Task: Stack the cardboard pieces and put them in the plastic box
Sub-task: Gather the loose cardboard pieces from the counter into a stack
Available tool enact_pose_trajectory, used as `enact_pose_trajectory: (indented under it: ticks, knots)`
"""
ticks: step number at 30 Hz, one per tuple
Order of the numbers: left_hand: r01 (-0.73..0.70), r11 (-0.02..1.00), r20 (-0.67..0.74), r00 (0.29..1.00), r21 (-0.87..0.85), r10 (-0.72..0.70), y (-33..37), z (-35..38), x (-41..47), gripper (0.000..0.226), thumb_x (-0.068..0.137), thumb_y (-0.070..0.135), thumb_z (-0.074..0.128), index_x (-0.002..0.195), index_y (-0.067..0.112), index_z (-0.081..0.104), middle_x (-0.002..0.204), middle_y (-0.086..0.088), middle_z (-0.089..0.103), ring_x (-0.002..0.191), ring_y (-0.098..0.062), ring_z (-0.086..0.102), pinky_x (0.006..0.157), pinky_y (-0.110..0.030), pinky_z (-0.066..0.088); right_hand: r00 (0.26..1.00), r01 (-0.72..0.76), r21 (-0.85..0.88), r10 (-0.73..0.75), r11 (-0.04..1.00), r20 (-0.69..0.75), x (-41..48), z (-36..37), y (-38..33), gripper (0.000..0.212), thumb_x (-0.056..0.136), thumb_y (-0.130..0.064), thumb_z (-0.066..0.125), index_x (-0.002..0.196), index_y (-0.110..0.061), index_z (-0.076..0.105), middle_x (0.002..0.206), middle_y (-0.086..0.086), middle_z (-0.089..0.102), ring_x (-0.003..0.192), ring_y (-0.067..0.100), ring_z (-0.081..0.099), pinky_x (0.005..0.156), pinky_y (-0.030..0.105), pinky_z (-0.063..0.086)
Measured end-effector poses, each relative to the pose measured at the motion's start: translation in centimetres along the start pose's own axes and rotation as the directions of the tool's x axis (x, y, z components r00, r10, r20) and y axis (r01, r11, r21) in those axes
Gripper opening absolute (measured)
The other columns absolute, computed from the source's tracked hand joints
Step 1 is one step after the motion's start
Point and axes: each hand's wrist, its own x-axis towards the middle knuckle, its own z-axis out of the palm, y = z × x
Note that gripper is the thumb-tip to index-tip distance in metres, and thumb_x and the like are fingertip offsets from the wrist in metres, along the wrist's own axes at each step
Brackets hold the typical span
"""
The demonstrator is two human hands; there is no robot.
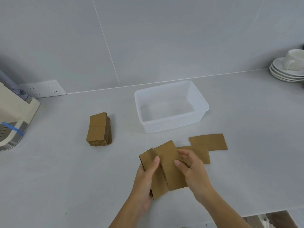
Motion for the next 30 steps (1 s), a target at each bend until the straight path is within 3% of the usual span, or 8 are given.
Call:
enact_pose_trajectory:
  ticks: [5,8,12,17,21,24,27,30]
  knots:
    - [0.052,0.994,0.071,0.996,-0.093,-0.046,-0.1,0.7,-0.6,0.047,0.075,0.04,0.063,0.115,0.015,0.065,0.106,-0.011,0.074,0.096,-0.026,0.071,0.071,-0.037,0.058,0.999,-0.002,-0.027,0.003,1.0,0.036,-1.3,2.7,0.1,0.024,0.086,-0.01,0.062,0.099,-0.029,0.054,0.099,-0.002,0.063,0.092,0.011,0.061,0.08,0.022,0.051]
    - [0.051,0.996,0.04,0.998,-0.071,-0.049,-0.2,0.5,-0.6,0.033,0.086,0.037,0.057,0.108,0.014,0.068,0.097,-0.01,0.076,0.086,-0.023,0.073,0.062,-0.034,0.058,0.994,0.089,-0.251,-0.101,0.964,-0.033,-1.8,3.7,0.4,0.025,0.085,-0.014,0.063,0.099,-0.031,0.05,0.095,-0.011,0.055,0.093,0.004,0.051,0.075,0.014,0.044]
    - [0.025,0.997,0.003,1.0,-0.07,-0.024,0.0,-0.2,-0.5,0.03,0.092,0.035,0.05,0.106,0.016,0.068,0.093,-0.006,0.077,0.084,-0.02,0.073,0.063,-0.034,0.058,0.966,0.219,-0.419,-0.255,0.881,-0.031,-1.5,4.5,0.6,0.016,0.084,-0.023,0.063,0.094,-0.03,0.053,0.094,-0.018,0.05,0.095,0.002,0.042,0.083,0.025,0.043]
    - [-0.011,0.991,-0.12,0.993,-0.13,-0.005,0.5,-1.3,-0.1,0.039,0.092,0.032,0.051,0.114,0.002,0.063,0.109,-0.021,0.071,0.092,-0.032,0.069,0.068,-0.037,0.06,0.936,0.124,-0.504,-0.269,0.855,-0.226,-0.7,4.1,0.8,0.025,0.088,-0.025,0.057,0.108,-0.01,0.058,0.108,0.0,0.052,0.105,0.017,0.045,0.093,0.033,0.039]
    - [-0.062,0.987,-0.199,0.98,-0.147,0.032,0.9,-2.2,0.3,0.036,0.092,0.032,0.05,0.106,0.002,0.065,0.096,-0.014,0.075,0.085,-0.028,0.07,0.074,-0.041,0.057,0.965,-0.016,-0.719,-0.177,0.695,-0.193,-0.1,4.2,1.7,0.06,0.078,-0.049,0.062,0.117,-0.006,0.053,0.115,0.01,0.055,0.109,0.026,0.049,0.094,0.036,0.038]
    - [-0.098,0.986,-0.249,0.967,-0.134,0.062,1.3,-3.0,0.5,0.037,0.093,0.033,0.049,0.105,0.003,0.066,0.096,-0.013,0.075,0.082,-0.026,0.07,0.076,-0.042,0.056,0.978,-0.051,-0.868,-0.15,0.494,-0.144,-0.2,4.6,2.2,0.087,0.063,-0.076,0.042,0.107,-0.003,0.06,0.09,0.01,0.063,0.081,0.029,0.061,0.069,0.04,0.05]
    - [-0.108,0.985,-0.291,0.954,-0.132,0.066,1.5,-3.9,0.8,0.037,0.093,0.034,0.049,0.107,0.004,0.066,0.099,-0.014,0.073,0.082,-0.028,0.067,0.077,-0.042,0.055,0.983,-0.052,-0.925,-0.144,0.377,-0.114,-0.5,5.1,2.5,0.094,0.054,-0.08,0.036,0.103,-0.004,0.062,0.082,0.011,0.064,0.064,0.028,0.058,0.056,0.037,0.047]
    - [-0.133,0.976,-0.299,0.951,-0.17,0.077,1.9,-4.5,1.1,0.034,0.093,0.033,0.049,0.106,0.007,0.066,0.097,-0.011,0.073,0.085,-0.028,0.067,0.077,-0.041,0.054,0.987,-0.003,-0.952,-0.155,0.306,-0.053,-0.3,5.3,2.6,0.087,0.051,-0.073,0.057,0.106,-0.006,0.061,0.088,0.011,0.066,0.069,0.029,0.06,0.056,0.04,0.048]
